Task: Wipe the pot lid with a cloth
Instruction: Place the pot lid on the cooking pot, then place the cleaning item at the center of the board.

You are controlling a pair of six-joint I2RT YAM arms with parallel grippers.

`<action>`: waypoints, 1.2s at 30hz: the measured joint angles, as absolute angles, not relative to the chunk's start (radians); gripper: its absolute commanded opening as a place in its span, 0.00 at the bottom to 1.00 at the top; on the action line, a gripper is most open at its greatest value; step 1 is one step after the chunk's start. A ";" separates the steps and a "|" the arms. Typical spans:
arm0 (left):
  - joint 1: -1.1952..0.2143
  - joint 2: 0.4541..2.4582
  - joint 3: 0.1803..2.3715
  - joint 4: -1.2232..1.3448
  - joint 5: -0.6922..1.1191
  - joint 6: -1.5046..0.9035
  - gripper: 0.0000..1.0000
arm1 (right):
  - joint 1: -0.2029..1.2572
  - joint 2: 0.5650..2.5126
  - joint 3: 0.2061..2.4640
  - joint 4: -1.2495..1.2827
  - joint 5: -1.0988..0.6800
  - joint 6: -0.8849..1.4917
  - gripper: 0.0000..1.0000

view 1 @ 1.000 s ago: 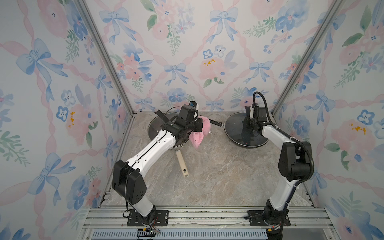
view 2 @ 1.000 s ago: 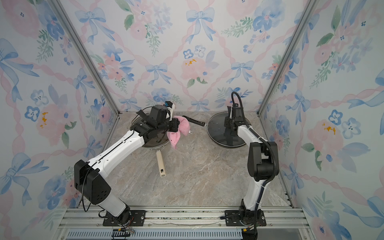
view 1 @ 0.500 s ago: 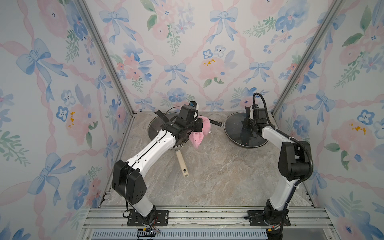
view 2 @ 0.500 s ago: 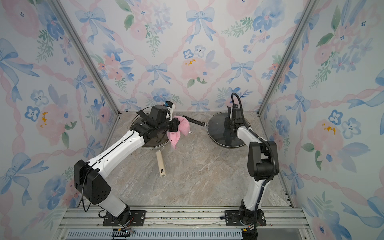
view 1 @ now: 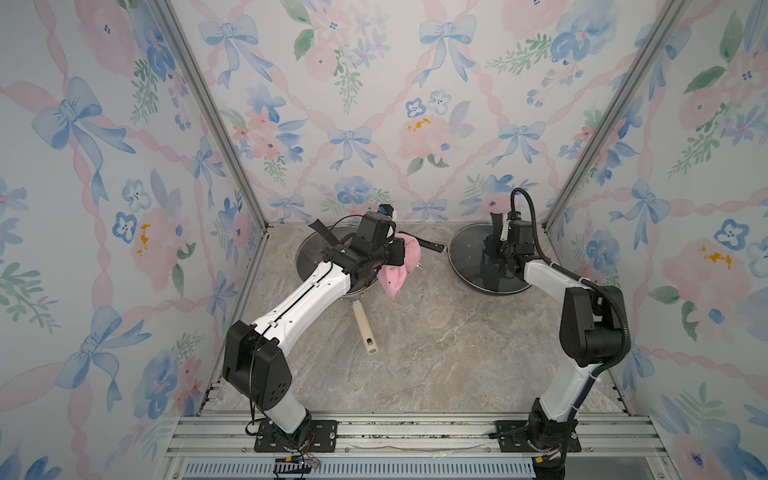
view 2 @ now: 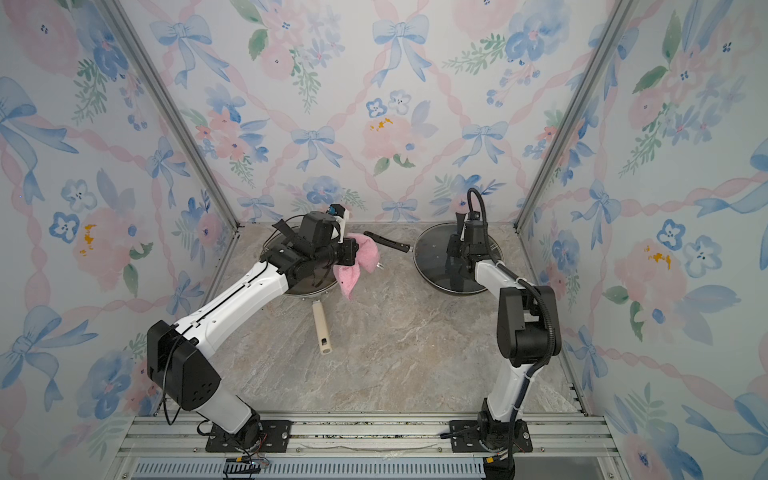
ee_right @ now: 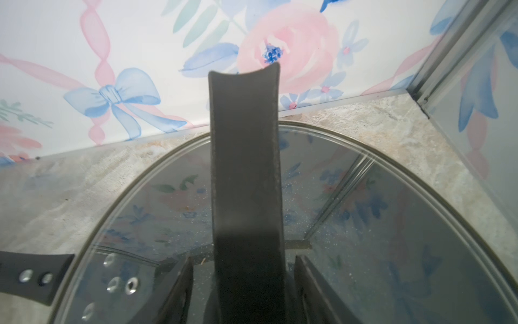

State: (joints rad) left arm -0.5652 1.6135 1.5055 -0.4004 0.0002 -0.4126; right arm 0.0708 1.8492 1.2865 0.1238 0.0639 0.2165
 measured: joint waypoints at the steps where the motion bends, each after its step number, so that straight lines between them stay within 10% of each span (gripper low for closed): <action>1: -0.568 1.613 1.498 -0.397 0.002 -0.411 0.00 | 0.071 1.826 1.279 0.127 0.062 0.229 0.74; 4: -0.582 1.613 1.474 -0.390 0.016 -0.395 0.00 | 0.075 1.701 1.254 0.142 0.065 0.263 0.97; 27: -0.839 1.836 1.316 -0.364 0.120 -0.243 0.02 | 0.303 1.083 1.006 -0.097 0.336 0.327 0.97; 36: -0.877 1.875 1.278 -0.347 0.080 -0.256 0.48 | 0.303 1.128 1.006 -0.140 0.399 0.341 0.97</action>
